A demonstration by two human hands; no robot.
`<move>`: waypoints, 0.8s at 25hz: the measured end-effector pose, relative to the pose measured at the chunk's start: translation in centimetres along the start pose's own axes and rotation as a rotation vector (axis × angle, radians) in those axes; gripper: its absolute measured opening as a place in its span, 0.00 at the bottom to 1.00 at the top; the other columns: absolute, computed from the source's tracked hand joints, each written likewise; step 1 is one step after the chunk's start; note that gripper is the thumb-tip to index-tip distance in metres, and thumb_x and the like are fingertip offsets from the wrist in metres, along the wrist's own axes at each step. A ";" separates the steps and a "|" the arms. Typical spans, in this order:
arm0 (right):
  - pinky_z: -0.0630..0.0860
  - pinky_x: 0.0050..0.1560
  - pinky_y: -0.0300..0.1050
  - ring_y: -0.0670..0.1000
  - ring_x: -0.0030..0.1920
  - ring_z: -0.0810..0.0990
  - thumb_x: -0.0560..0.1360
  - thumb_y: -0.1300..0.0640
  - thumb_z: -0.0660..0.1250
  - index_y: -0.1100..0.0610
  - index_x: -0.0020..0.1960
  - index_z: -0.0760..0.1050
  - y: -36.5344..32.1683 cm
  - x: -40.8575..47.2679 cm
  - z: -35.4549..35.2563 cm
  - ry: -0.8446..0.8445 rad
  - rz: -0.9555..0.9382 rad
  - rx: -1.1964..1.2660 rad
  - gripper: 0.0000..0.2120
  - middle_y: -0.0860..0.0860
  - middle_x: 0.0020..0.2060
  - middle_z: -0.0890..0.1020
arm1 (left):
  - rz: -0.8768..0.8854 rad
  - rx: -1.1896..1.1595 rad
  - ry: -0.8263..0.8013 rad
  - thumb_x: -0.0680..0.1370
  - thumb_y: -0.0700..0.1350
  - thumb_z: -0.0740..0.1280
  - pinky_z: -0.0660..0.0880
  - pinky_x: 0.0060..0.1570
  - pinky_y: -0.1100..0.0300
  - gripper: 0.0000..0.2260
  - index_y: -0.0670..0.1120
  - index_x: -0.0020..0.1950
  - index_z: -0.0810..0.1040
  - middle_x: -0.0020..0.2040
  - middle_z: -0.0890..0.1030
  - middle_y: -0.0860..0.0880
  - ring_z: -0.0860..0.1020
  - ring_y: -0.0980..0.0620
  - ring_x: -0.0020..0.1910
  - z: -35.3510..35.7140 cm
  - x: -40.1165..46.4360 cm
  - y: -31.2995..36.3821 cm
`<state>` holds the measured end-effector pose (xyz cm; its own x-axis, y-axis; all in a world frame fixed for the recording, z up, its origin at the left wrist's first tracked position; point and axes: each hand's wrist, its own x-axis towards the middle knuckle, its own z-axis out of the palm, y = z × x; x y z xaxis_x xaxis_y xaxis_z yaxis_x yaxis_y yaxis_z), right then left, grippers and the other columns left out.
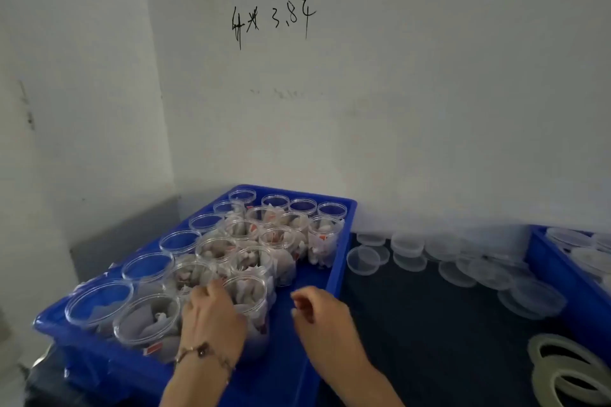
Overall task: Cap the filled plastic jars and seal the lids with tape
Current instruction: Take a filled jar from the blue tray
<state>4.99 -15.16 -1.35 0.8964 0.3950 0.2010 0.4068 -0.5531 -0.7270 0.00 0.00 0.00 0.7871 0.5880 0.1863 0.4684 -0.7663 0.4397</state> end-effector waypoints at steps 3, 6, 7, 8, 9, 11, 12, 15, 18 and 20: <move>0.71 0.49 0.41 0.51 0.56 0.75 0.76 0.57 0.64 0.54 0.57 0.71 -0.9 3.5 3.0 -0.124 0.020 -0.036 0.11 0.52 0.57 0.75 | -0.125 -0.031 -0.231 0.72 0.42 0.69 0.72 0.52 0.58 0.23 0.39 0.64 0.65 0.63 0.71 0.40 0.74 0.44 0.58 0.5 2.6 -1.3; 0.69 0.48 0.42 0.55 0.57 0.74 0.73 0.58 0.69 0.56 0.54 0.67 -1.1 5.4 5.1 -0.208 0.114 -0.024 0.14 0.56 0.58 0.75 | -0.104 -0.106 -0.317 0.67 0.45 0.74 0.76 0.54 0.54 0.28 0.38 0.63 0.70 0.59 0.76 0.40 0.77 0.44 0.55 1.5 3.6 -1.7; 0.70 0.49 0.41 0.55 0.58 0.74 0.72 0.57 0.70 0.58 0.59 0.67 -0.8 5.8 5.6 -0.241 0.139 -0.006 0.19 0.56 0.59 0.75 | -0.115 -0.151 -0.309 0.66 0.45 0.76 0.75 0.56 0.53 0.31 0.38 0.65 0.69 0.60 0.76 0.40 0.76 0.43 0.56 2.0 3.8 -1.8; 0.70 0.49 0.41 0.55 0.59 0.74 0.72 0.55 0.70 0.59 0.62 0.67 -0.8 5.9 6.0 -0.266 0.150 -0.005 0.22 0.56 0.60 0.75 | -0.134 -0.192 -0.299 0.64 0.45 0.77 0.74 0.58 0.52 0.35 0.38 0.66 0.67 0.61 0.75 0.40 0.76 0.42 0.58 2.2 3.8 -1.8; 0.72 0.50 0.42 0.55 0.58 0.75 0.72 0.54 0.69 0.60 0.63 0.68 -1.0 5.9 6.2 -0.283 0.158 0.002 0.22 0.56 0.59 0.76 | -0.144 -0.223 -0.299 0.64 0.45 0.78 0.74 0.58 0.51 0.36 0.38 0.67 0.66 0.60 0.76 0.40 0.76 0.42 0.58 2.3 4.0 -1.9; 0.76 0.54 0.48 0.57 0.56 0.76 0.73 0.54 0.67 0.60 0.62 0.70 -1.4 5.5 6.1 -0.286 0.156 0.002 0.20 0.58 0.57 0.78 | -0.134 -0.261 -0.311 0.63 0.45 0.77 0.76 0.55 0.51 0.32 0.39 0.63 0.70 0.54 0.79 0.42 0.78 0.44 0.53 1.9 4.0 -1.8; 0.75 0.56 0.50 0.57 0.56 0.76 0.73 0.55 0.67 0.59 0.62 0.70 -1.8 5.0 5.6 -0.272 0.136 0.004 0.20 0.57 0.57 0.78 | -0.102 -0.261 -0.308 0.64 0.47 0.76 0.78 0.51 0.52 0.28 0.40 0.60 0.73 0.50 0.81 0.43 0.80 0.46 0.49 1.6 3.8 -1.6; 0.73 0.62 0.50 0.51 0.60 0.75 0.72 0.55 0.69 0.50 0.66 0.68 -3.0 3.3 2.4 -0.162 0.025 0.158 0.24 0.50 0.60 0.78 | 0.066 -0.357 -0.140 0.66 0.48 0.76 0.78 0.45 0.60 0.24 0.43 0.59 0.75 0.51 0.80 0.50 0.80 0.52 0.47 -0.7 2.7 -0.2; 0.75 0.61 0.42 0.39 0.56 0.75 0.72 0.56 0.72 0.38 0.57 0.71 -3.9 1.4 -3.4 0.029 -0.088 0.271 0.20 0.38 0.53 0.78 | 0.292 -0.485 0.029 0.63 0.44 0.79 0.72 0.58 0.52 0.35 0.45 0.67 0.68 0.59 0.72 0.52 0.73 0.49 0.59 -4.0 0.7 4.2; 0.76 0.55 0.37 0.37 0.51 0.77 0.70 0.56 0.73 0.31 0.46 0.69 -3.5 0.1 -7.6 0.129 -0.115 0.226 0.21 0.34 0.46 0.77 | 0.491 -0.624 -0.080 0.63 0.44 0.79 0.75 0.56 0.52 0.28 0.44 0.61 0.75 0.57 0.77 0.53 0.77 0.53 0.56 -4.9 0.0 8.5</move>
<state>5.01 -18.75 6.18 0.8677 0.3408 0.3619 0.4704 -0.3270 -0.8197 1.98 -5.21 8.06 0.8827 0.1822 0.4331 -0.2317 -0.6331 0.7386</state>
